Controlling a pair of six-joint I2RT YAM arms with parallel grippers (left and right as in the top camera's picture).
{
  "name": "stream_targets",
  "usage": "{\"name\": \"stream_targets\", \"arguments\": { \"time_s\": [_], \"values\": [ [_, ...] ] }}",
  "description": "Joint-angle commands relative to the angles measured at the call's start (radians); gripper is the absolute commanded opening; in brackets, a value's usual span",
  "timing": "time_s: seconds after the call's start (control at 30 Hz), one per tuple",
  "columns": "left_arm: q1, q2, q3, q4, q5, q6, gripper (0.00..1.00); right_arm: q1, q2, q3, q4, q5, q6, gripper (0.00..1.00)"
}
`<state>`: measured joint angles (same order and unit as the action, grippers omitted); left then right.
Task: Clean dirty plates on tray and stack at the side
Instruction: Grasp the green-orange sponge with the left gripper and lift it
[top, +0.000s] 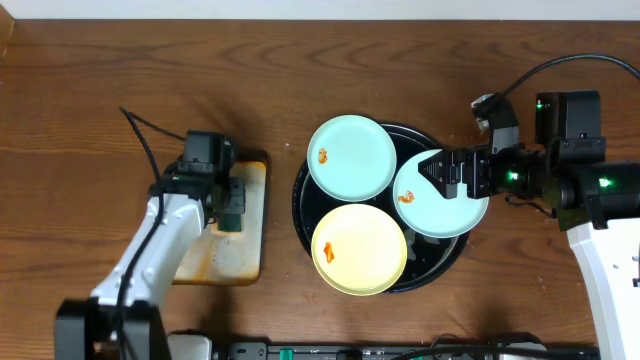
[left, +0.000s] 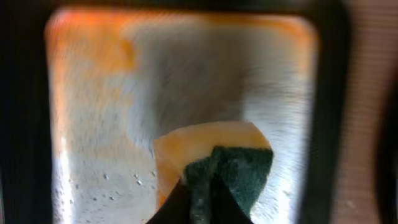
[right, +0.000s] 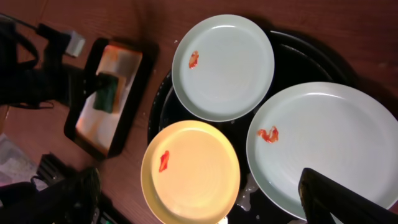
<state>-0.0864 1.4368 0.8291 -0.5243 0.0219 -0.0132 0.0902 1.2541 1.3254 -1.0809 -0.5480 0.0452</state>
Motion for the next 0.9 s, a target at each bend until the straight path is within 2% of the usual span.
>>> {"name": "stream_targets", "arguments": {
  "time_s": [0.0,0.07,0.1,0.23,0.4,0.43,0.47,0.67,0.87],
  "values": [
    [-0.016,-0.024,0.024,0.003,0.023,0.136,0.15,0.008,0.003,0.015,0.000,-0.002,0.010,0.99],
    [-0.016,-0.017,0.024,0.003,0.023,0.137,0.17,0.009,0.003,0.015,-0.002,-0.002,0.010,0.99],
    [-0.016,-0.010,0.023,0.003,0.023,0.137,0.23,0.008,0.003,0.015,-0.005,-0.002,0.010,0.99],
    [-0.016,-0.003,0.023,-0.010,0.023,0.106,0.31,0.009,0.003,0.015,-0.008,-0.002,0.010,0.99],
    [-0.016,-0.033,0.023,-0.105,0.023,-0.035,0.48,0.008,0.003,0.015,-0.008,-0.001,0.010,0.99],
    [-0.016,-0.038,0.023,-0.129,0.023,-0.056,0.59,0.008,0.003,0.015,-0.008,-0.001,0.010,0.99],
    [-0.015,-0.040,0.023,-0.153,0.023,-0.090,0.63,0.008,0.003,0.015,-0.008,-0.001,0.010,0.99],
    [-0.015,-0.032,-0.011,-0.213,0.023,-0.361,0.61,0.009,0.003,0.015,-0.008,0.002,0.010,0.99],
    [-0.015,-0.026,-0.058,-0.124,0.069,-0.504,0.61,0.009,0.003,0.015,-0.010,0.002,0.010,0.99]
  ]
}}
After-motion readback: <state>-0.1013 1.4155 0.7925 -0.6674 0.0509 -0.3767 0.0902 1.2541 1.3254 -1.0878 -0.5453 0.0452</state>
